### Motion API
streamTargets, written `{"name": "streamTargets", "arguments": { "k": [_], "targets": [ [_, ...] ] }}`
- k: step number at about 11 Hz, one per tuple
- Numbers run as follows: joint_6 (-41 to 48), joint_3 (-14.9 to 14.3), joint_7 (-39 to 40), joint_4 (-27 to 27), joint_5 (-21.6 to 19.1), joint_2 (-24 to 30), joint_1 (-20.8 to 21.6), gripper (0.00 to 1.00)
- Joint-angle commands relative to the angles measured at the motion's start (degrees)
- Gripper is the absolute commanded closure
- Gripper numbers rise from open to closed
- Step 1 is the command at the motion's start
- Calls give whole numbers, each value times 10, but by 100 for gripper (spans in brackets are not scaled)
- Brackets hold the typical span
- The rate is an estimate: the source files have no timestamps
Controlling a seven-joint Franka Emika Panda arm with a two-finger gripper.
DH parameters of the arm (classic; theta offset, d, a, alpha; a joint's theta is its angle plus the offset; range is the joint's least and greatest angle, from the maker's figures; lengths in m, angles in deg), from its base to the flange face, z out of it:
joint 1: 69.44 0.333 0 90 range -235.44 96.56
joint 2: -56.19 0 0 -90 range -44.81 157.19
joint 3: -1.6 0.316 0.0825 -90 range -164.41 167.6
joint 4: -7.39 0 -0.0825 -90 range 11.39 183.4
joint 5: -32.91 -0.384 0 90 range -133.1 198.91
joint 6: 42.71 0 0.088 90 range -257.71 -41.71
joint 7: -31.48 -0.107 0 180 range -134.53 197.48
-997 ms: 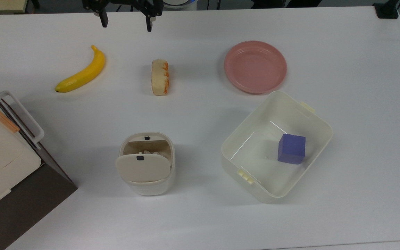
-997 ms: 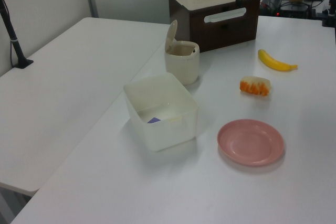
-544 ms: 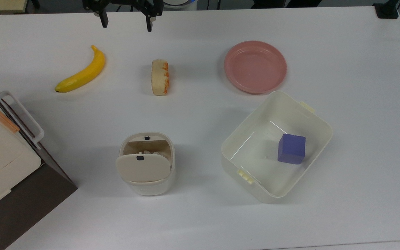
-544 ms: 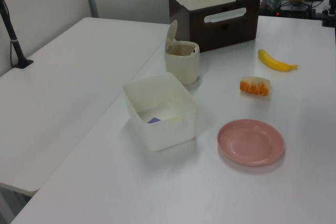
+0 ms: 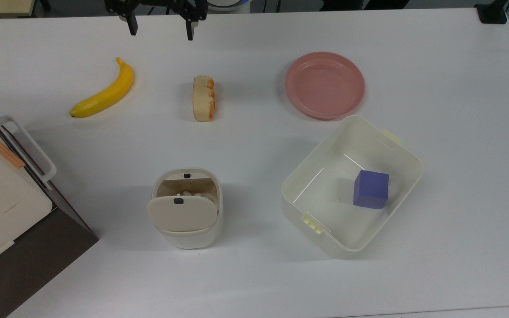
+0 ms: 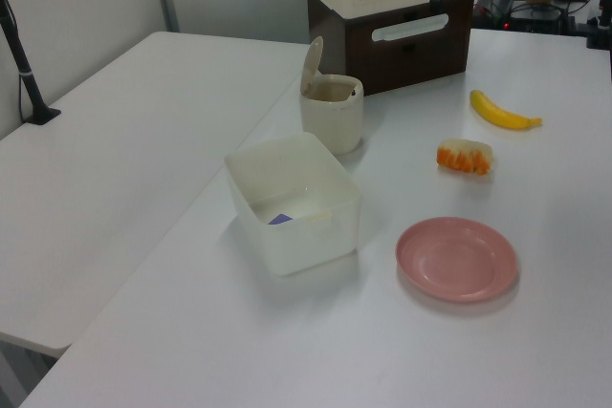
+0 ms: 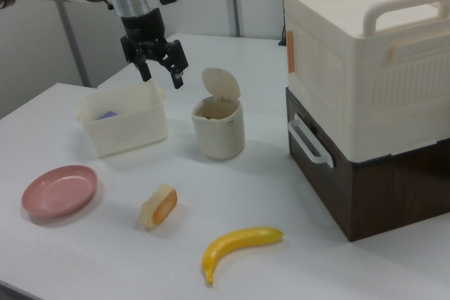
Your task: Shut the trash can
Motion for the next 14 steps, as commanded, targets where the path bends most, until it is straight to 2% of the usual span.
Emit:
{"name": "streamTargets", "arguments": {
  "k": [1, 6, 7, 8, 9, 11, 12, 14],
  "targets": [
    [-4, -2, 12, 15, -6, 13, 3, 0],
    [-5, -1, 12, 16, -6, 11, 5, 0],
    [-7, 1, 11, 17, 0, 10, 7, 4],
    [-22, 3, 13, 18, 4, 7, 8, 54],
    [-92, 4, 7, 38, 9, 7, 12, 100],
    [-223, 8, -76, 79, 67, 1, 21, 100],
    [-273, 17, -167, 86, 87, -18, 33, 100],
    [-362, 18, -418, 79, 175, -49, 36, 100]
  ]
}}
